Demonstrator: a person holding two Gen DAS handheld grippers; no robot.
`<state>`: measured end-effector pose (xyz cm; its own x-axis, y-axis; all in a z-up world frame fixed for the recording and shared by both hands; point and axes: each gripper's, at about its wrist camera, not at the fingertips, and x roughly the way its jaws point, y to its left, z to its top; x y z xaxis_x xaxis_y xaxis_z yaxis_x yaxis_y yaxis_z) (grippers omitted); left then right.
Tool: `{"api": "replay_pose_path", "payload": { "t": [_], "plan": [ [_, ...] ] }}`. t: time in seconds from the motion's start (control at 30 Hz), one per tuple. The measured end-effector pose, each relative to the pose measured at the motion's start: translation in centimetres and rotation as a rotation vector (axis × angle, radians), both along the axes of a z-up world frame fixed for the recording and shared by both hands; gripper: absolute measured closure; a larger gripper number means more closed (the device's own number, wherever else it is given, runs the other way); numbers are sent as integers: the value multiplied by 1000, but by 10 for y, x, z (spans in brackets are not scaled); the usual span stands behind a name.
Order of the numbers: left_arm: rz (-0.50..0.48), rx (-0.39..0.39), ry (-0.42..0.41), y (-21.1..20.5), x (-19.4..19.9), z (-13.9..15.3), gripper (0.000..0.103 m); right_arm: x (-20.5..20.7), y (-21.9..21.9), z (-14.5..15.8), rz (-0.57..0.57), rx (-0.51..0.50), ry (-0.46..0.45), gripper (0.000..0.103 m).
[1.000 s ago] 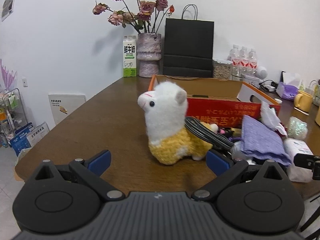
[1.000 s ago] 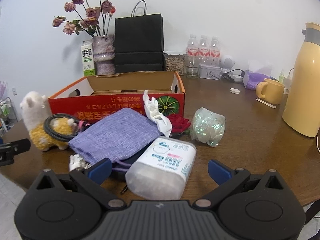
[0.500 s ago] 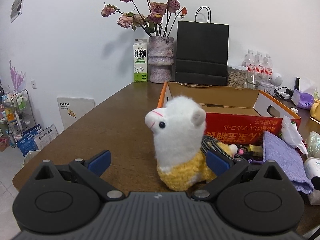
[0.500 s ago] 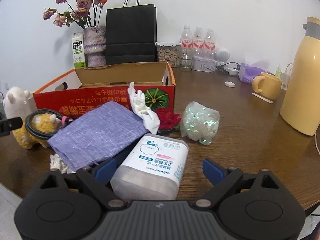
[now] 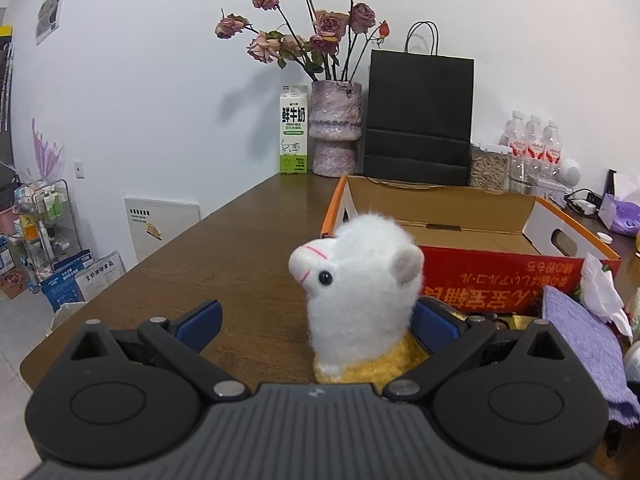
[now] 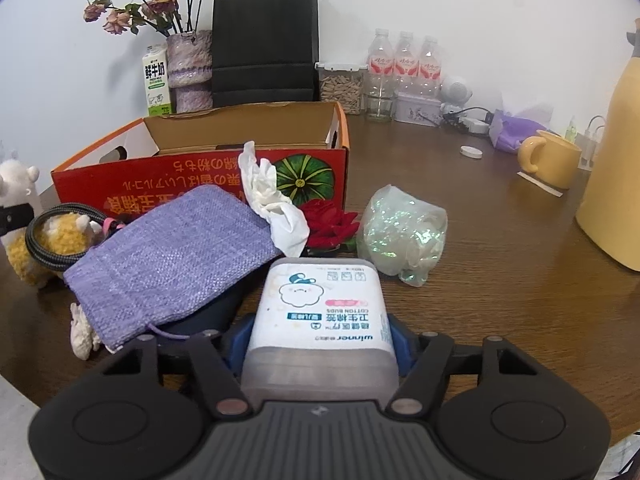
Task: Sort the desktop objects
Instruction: 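Grasp the white alpaca plush with left tool while right tool grasps the white cotton-swab box, then carry the alpaca and cotton-swab box toward the red cardboard box with both tools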
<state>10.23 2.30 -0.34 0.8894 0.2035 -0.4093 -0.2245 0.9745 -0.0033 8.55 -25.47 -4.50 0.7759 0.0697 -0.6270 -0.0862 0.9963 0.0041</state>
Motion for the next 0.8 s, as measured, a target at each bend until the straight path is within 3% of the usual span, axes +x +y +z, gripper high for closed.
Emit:
{"api": "replay_pose_path", "payload": {
  "t": [0.27,0.37,0.43,0.47,0.7,0.8],
  "plan": [
    [-5,-29,-17,6,11,-4,5,4,-1,-5,18,9,-6,38],
    [-56,-63,-22,8,14,-3,23,3,0,-6,23,9,-14,38],
    [-82,-74,-22,8,16,-2,49,3,0,-7,26,9,-17,38],
    [-90,-64,-20,6,16,-1,55,3,0,-7,27,9,-18,38],
    [-118,93,-68,-6,9,8,56,2,0,-7,40,7,-24,38],
    [-103,202,-101,-13,5,12,56,1,1,-6,46,8,-28,38]
  ]
}}
